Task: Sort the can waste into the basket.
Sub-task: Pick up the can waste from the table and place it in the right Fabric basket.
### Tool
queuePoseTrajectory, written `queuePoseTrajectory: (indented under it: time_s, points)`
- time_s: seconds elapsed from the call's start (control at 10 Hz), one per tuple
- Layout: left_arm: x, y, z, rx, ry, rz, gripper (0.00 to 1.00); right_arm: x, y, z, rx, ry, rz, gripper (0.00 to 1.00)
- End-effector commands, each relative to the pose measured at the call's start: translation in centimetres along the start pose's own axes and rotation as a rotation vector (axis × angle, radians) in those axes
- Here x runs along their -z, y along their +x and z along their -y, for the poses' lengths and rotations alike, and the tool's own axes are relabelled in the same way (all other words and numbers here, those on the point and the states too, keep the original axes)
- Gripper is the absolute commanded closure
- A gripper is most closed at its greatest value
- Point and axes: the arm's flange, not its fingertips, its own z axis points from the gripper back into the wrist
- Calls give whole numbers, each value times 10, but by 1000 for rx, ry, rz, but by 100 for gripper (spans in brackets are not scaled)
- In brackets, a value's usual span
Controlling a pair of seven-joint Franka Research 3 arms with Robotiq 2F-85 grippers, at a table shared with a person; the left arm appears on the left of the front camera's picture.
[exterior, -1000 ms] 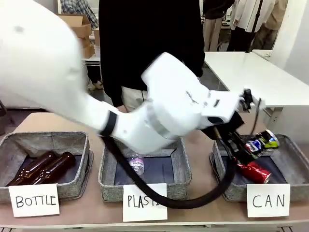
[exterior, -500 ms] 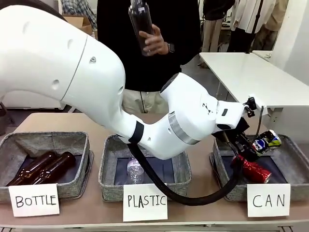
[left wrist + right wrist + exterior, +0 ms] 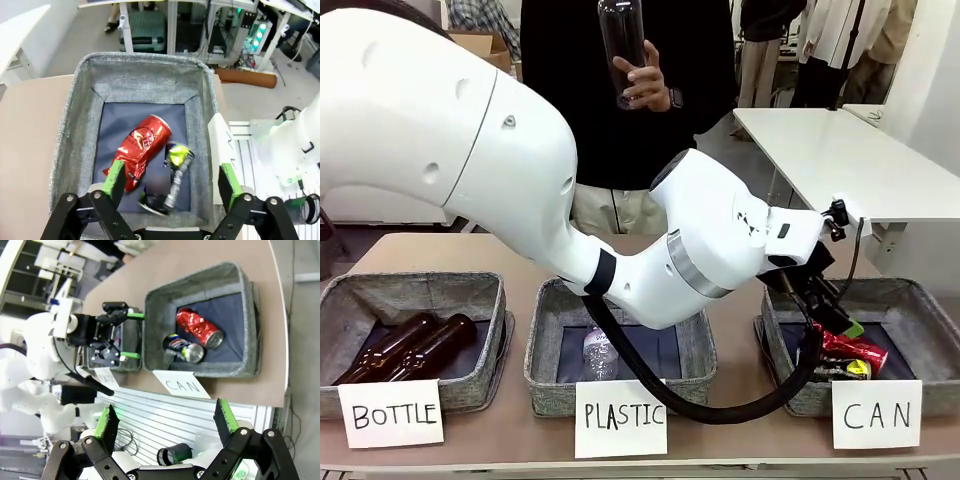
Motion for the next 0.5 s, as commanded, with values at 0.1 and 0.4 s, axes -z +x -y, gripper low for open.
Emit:
queuePoseTrajectory:
  time_s: [0.1, 0.4]
  points:
    - [-35, 3, 0, -72, 60, -67, 0, -1, 1, -3, 19, -2, 12, 0]
    - [-196, 7, 8, -354, 105, -98, 0, -24, 12, -9, -42, -12, 43, 0]
